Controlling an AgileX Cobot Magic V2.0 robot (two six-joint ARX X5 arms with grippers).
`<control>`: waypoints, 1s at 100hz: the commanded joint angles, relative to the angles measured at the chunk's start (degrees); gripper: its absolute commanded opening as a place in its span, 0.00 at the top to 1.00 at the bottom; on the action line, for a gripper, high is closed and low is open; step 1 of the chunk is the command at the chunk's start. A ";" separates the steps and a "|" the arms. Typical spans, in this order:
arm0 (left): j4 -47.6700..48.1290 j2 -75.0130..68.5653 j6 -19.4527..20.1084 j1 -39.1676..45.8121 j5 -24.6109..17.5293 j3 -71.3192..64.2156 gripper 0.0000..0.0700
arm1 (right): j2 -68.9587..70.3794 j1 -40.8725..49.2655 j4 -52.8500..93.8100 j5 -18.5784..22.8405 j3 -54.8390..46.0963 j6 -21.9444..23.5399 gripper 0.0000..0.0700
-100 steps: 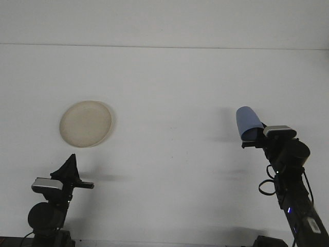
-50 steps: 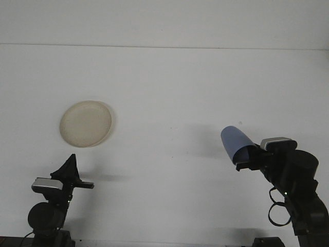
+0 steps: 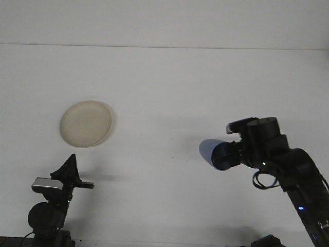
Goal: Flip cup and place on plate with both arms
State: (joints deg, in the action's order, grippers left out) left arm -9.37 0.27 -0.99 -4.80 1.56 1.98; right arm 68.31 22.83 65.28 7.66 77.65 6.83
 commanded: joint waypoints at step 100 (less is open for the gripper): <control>-0.59 -0.09 -0.09 -0.15 -0.04 -1.07 0.98 | 36.37 18.73 8.02 -3.21 16.63 -6.71 0.99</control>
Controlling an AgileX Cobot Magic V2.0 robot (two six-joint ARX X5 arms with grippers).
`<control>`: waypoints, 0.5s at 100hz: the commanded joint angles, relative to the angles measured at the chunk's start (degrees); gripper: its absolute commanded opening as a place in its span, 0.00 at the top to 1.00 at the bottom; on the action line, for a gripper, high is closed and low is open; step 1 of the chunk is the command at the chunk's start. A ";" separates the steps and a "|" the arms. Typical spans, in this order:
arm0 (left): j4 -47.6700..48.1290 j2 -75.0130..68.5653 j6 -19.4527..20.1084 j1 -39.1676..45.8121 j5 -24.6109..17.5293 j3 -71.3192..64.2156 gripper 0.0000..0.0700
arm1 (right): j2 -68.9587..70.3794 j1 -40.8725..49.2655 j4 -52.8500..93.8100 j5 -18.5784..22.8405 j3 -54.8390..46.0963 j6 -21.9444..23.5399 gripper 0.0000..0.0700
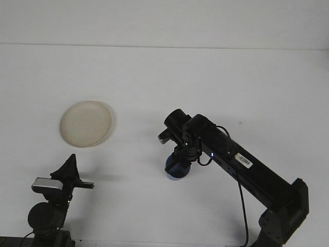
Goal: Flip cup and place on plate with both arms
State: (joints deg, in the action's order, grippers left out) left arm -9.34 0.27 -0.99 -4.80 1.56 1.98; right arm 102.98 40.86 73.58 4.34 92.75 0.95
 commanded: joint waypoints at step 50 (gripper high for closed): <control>-0.61 -0.09 -0.07 -0.15 -0.04 -1.07 0.98 | 4.02 0.70 -1.81 0.11 1.51 -2.27 0.99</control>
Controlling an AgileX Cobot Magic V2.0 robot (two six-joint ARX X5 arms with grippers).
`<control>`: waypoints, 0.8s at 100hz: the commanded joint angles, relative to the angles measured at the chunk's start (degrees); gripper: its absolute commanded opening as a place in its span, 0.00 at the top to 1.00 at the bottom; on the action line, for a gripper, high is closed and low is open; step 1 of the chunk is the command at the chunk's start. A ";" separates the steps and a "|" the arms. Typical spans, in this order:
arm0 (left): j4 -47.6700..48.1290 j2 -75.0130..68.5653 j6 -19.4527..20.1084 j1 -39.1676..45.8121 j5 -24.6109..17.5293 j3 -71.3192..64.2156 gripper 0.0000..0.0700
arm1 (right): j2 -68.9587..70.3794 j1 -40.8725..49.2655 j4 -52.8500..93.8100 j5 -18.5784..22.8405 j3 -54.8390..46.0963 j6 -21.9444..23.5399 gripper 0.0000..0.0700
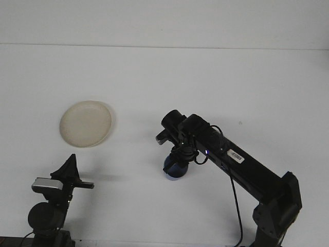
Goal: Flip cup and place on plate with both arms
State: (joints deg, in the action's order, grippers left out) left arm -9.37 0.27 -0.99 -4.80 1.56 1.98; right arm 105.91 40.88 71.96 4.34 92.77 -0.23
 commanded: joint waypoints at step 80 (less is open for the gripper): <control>-0.59 -0.09 -0.09 -0.15 -0.04 -1.07 0.98 | 0.96 0.26 0.15 0.11 1.57 -1.49 0.35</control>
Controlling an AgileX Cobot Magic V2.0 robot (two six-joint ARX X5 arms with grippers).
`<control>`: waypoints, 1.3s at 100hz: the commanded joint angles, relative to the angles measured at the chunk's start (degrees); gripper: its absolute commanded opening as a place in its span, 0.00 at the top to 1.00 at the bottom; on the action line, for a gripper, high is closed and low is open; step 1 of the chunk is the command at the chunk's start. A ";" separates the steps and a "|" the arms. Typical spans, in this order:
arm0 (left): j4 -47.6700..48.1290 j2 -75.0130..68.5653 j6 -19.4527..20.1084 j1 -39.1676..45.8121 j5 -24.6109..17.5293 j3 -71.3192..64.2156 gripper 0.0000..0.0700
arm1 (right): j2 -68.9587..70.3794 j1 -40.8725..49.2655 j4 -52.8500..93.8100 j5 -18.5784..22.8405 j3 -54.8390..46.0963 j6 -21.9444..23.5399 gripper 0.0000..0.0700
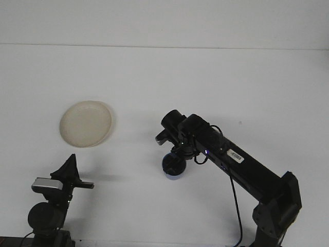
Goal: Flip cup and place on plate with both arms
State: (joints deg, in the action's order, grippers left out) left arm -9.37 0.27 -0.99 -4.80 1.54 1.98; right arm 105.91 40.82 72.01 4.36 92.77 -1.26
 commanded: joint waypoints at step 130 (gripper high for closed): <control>-0.59 -0.09 -0.07 -0.15 -0.02 -1.09 0.98 | -34.62 -35.71 -4.76 3.76 -5.35 -2.56 0.31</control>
State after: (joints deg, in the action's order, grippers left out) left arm -9.37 0.27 -0.99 -4.80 1.56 1.98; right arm 74.04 5.61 69.80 7.88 89.82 -3.25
